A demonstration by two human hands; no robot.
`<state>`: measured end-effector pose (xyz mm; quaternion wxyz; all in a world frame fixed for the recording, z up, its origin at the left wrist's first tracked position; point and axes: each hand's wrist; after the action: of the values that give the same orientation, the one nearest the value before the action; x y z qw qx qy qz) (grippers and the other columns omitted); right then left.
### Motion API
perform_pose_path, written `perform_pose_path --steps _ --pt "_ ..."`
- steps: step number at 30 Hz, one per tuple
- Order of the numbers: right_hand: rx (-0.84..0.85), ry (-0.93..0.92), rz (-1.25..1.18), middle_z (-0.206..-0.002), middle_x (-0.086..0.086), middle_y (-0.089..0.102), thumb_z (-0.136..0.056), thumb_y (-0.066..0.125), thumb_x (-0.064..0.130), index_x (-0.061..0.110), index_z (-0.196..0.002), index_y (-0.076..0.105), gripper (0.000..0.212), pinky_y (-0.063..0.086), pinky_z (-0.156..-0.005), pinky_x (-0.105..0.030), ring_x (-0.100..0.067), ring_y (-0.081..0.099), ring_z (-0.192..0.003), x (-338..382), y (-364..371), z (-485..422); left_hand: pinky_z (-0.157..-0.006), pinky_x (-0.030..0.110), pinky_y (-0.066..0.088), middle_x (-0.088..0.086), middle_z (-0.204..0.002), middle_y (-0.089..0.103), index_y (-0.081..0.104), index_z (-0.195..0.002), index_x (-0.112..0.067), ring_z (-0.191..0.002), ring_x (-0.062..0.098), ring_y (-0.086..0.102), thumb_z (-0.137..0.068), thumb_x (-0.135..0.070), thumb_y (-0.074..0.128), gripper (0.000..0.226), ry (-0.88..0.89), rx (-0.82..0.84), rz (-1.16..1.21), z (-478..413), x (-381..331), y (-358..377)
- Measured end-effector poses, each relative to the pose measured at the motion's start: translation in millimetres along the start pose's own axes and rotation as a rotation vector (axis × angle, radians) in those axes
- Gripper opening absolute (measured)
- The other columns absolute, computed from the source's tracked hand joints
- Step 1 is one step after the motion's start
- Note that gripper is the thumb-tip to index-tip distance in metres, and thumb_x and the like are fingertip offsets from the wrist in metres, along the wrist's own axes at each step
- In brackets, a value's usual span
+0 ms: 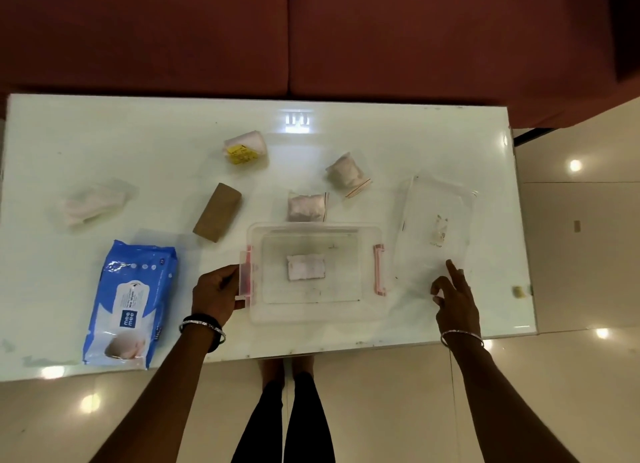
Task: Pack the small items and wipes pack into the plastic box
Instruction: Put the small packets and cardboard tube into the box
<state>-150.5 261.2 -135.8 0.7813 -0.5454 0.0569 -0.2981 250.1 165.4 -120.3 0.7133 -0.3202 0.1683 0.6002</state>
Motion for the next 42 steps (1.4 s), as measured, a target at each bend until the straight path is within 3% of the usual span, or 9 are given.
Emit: perform_pose_path --steps 3,5,9,16,22,27,31,36,42 --pt "0.011 0.047 0.028 -0.159 -0.001 0.032 -0.068 0.042 -0.032 0.01 -0.083 0.056 0.047 0.056 -0.078 -0.042 -0.027 0.029 -0.147 9.4 -5.6 -0.7 -0.076 0.041 0.059 0.014 -0.111 0.069 0.065 -0.121 -0.004 -0.097 0.033 0.068 -0.097 -0.007 0.05 0.029 0.002 -0.026 -0.009 0.8 -0.5 0.9" --pt "0.046 0.145 0.041 -0.153 -0.002 0.043 -0.068 0.044 -0.025 0.011 -0.082 0.06 0.041 0.053 -0.085 -0.045 -0.03 0.05 -0.132 21.5 -14.5 -5.9 -0.074 0.038 0.059 0.013 -0.105 0.069 0.066 -0.118 -0.005 -0.094 0.034 0.068 -0.096 -0.008 0.052 0.026 0.002 -0.036 -0.03 -0.5 -1.5 -0.2" --pt "-0.169 0.27 -0.122 -0.096 -0.013 0.074 -0.079 0.058 -0.001 0.015 -0.088 0.07 0.021 0.052 -0.08 -0.035 -0.035 0.067 -0.089 66.9 -33.6 -22.5 -0.071 0.044 0.061 0.012 -0.084 0.072 0.07 -0.087 -0.02 -0.08 0.03 0.071 -0.096 -0.032 0.051 0.024 0.051 -0.078 -0.078 -3.6 -12.7 -7.1" --pt "-0.189 0.337 -0.698 -0.077 -0.011 0.075 -0.085 0.067 0.023 0.012 -0.088 0.07 0.012 0.054 -0.089 -0.036 -0.026 0.073 -0.08 165.9 -48.5 -77.8 -0.062 0.022 0.035 0.007 -0.075 0.07 0.068 -0.086 -0.011 -0.066 0.02 0.06 -0.095 -0.021 0.053 0.02 0.693 -0.523 -0.541 -16.8 -91.0 6.2" --pt "0.246 0.608 -0.78 -0.094 -0.02 0.075 -0.084 0.064 0.053 0.005 -0.079 0.058 0.048 0.059 -0.082 -0.046 -0.034 0.073 -0.083 213.2 -36.6 -130.0 -0.089 0.042 0.046 0.007 -0.113 0.062 0.059 -0.117 -0.019 -0.106 0.028 0.056 -0.088 -0.038 0.061 0.035 0.579 0.026 -0.81 -60.1 -139.2 55.0" --pt "0.318 0.774 -0.753 -0.123 -0.024 0.061 -0.076 0.058 0.071 0.004 -0.133 0.041 0.09 0.054 -0.091 -0.054 -0.042 0.067 -0.102 232.0 -23.6 -149.8 -0.095 0.043 0.043 0.005 -0.132 0.049 0.044 -0.132 -0.025 -0.124 0.029 0.045 -0.08 -0.045 0.068 0.061 0.433 0.228 -1.153 -85.9 -147.2 88.8" --pt "0.313 0.901 -1.006 -0.127 -0.021 0.05 -0.064 0.081 0.058 0.014 -0.133 0.035 0.094 0.059 -0.057 -0.057 -0.037 0.066 -0.089 243.3 -18.4 -157.4 -0.092 0.042 0.044 0.004 -0.128 0.049 0.047 -0.128 -0.024 -0.12 0.028 0.046 -0.073 -0.041 0.075 0.064 0.445 0.224 -1.231 -94.7 -144.0 98.9" --pt "0.263 0.884 -1.064 -0.124 -0.017 0.055 -0.063 0.09 0.033 0.008 -0.114 0.051 0.069 0.061 -0.075 -0.05 -0.033 0.063 -0.081 245.4 -9.2 -165.3 -0.09 0.04 0.044 0.005 -0.123 0.05 0.052 -0.119 -0.022 -0.114 0.028 0.05 -0.069 -0.04 0.078 0.06 0.417 0.257 -1.237 -102.1 -139.7 103.7" --pt "0.22 0.788 -1.251 -0.116 -0.022 0.062 -0.061 0.092 0.012 -0.003 -0.104 0.063 0.053 0.061 -0.069 -0.038 -0.028 0.061 -0.069 238.4 -10.4 -164.3 -0.072 0.03 0.042 0.005 -0.109 0.056 0.06 -0.102 -0.019 -0.096 0.026 0.058 -0.058 -0.033 0.086 0.053 0.39 0.214 -0.861 -102.1 -142.0 89.0"
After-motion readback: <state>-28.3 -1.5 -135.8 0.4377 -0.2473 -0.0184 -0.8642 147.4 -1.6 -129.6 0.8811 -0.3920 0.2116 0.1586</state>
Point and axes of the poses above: each hand's wrist, its own z-axis away from the middle knuckle, its own y-axis out of the palm, x = y × z
